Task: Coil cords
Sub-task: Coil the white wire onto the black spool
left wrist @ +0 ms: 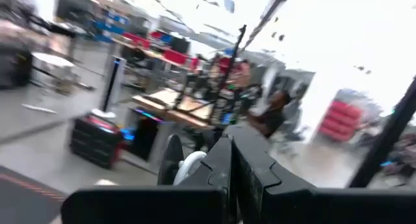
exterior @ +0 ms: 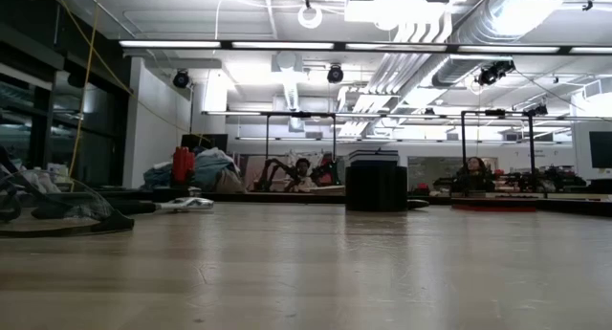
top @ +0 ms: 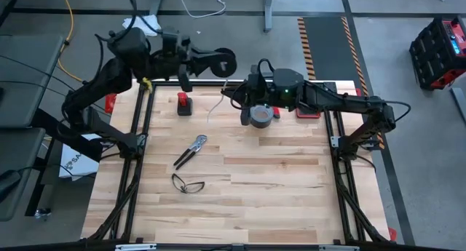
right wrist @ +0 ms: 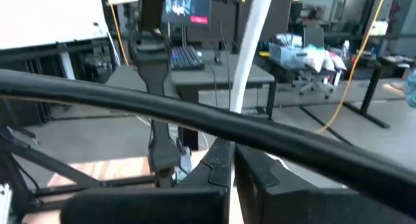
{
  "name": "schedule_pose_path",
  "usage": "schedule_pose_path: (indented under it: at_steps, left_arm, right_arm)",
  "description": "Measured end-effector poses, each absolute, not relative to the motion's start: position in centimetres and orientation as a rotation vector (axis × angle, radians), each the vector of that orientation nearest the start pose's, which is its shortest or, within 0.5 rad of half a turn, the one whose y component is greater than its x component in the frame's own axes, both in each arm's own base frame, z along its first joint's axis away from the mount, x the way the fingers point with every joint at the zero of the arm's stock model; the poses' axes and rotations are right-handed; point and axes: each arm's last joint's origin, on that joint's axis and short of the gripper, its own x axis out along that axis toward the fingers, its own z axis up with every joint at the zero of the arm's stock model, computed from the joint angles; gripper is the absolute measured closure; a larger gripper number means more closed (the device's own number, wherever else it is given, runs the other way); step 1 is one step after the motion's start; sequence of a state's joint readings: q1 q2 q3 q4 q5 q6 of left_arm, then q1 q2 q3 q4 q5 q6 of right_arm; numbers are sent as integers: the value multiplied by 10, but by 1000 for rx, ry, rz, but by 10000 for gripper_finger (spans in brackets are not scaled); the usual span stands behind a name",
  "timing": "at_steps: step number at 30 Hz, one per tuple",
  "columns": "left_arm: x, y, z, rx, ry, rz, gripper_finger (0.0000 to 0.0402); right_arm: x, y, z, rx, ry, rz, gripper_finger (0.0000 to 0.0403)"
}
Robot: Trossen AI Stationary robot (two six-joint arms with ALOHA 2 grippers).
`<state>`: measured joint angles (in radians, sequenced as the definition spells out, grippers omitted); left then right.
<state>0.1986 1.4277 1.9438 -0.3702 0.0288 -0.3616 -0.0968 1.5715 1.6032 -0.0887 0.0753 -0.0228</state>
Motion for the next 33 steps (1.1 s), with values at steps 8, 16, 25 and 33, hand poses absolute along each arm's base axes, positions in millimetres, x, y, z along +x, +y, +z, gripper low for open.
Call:
schedule_pose_path:
  at_steps: [8,16,25,33]
  left_arm:
    - [288,54,541,-554,-176,18,402]
    - [295,62,534,-666,-107,-69,401]
    - [292,71,535,-856,-67,-160,402]
    - [290,66,539,-1013,-31,-273,402]
  right_arm:
    - [359,-26,434,-24,11,-140,403]
    - [360,-15,440,-25,-55,-107,403]
    - [359,-12,449,-36,-152,-87,403]
    - [357,-12,459,-68,-257,-87,403]
